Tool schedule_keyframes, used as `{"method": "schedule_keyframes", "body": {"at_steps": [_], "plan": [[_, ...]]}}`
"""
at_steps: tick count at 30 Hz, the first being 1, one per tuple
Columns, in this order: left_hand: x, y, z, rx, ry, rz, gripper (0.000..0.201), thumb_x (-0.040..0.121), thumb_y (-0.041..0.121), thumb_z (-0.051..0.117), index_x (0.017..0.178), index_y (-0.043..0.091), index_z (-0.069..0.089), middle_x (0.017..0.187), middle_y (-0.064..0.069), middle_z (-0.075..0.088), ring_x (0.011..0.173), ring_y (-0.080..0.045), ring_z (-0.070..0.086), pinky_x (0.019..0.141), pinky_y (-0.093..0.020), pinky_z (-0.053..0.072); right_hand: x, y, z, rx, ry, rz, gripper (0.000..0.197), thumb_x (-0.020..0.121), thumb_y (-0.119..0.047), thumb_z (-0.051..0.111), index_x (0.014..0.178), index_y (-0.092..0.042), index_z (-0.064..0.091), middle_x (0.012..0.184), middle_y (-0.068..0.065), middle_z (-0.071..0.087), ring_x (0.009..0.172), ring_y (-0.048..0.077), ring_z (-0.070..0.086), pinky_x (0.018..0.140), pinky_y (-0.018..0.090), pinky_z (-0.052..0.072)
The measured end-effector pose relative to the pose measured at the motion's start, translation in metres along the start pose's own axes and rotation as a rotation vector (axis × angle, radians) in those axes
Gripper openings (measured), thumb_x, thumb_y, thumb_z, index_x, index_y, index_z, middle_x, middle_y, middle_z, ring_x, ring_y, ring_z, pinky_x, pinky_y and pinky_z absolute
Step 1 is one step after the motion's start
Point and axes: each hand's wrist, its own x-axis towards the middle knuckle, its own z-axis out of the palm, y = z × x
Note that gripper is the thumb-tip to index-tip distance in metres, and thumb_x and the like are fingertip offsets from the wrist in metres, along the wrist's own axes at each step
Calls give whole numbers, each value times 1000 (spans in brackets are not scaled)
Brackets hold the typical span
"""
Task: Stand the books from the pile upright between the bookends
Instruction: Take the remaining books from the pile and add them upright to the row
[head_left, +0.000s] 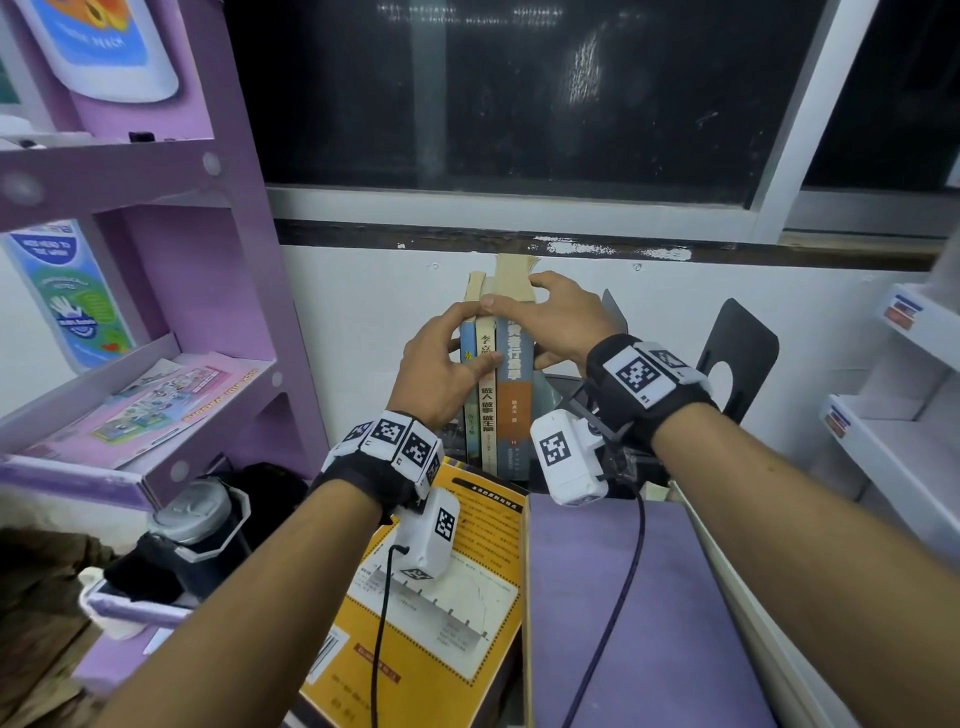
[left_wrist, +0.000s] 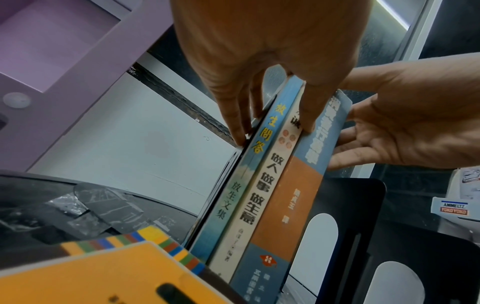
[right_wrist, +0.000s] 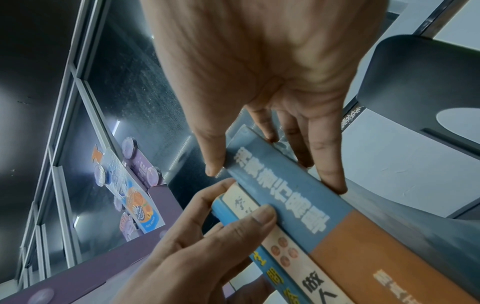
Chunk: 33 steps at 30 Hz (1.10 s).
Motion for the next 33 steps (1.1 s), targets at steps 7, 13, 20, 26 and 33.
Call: {"method": "schedule_keyframes", "body": {"at_steps": [7,13,20,26,33], "plan": [[-4,5,-4,1,-32,4,47,86,21,71,124,40,49,121,-2,62,106,-15,60,87,-32,55,-3,2,0,3,-36,29,79,78,-60,67,140,-17,44,131,3,58,104,24,65,75,40,61],[-5,7,-7,24,-59,-38,50,86,19,70,129,36,49,127,-4,58,106,-21,63,83,-41,58,-6,7,-3,19,-120,53,65,77,-53,70,129,-20,52,122,3,65,104,22,66,86,43,57],[-18,19,-12,132,-77,-49,53,86,24,68,132,37,46,131,-3,54,109,-24,61,90,-44,54,-28,2,-13,-48,-155,98,40,89,-35,65,124,-19,53,117,6,65,101,23,66,85,36,57],[-37,36,-18,201,-71,-88,56,88,26,67,137,33,41,135,-9,51,115,-26,56,96,-43,49,-65,-4,-33,-143,-198,119,43,91,-33,64,125,-11,51,131,22,57,102,33,64,97,48,51],[-65,67,-21,239,-138,-165,61,89,29,66,142,25,35,137,-12,49,119,-29,53,98,-41,44,-112,0,-53,-429,-356,139,58,91,-49,58,133,-11,49,129,9,55,111,26,57,79,33,52]]}}
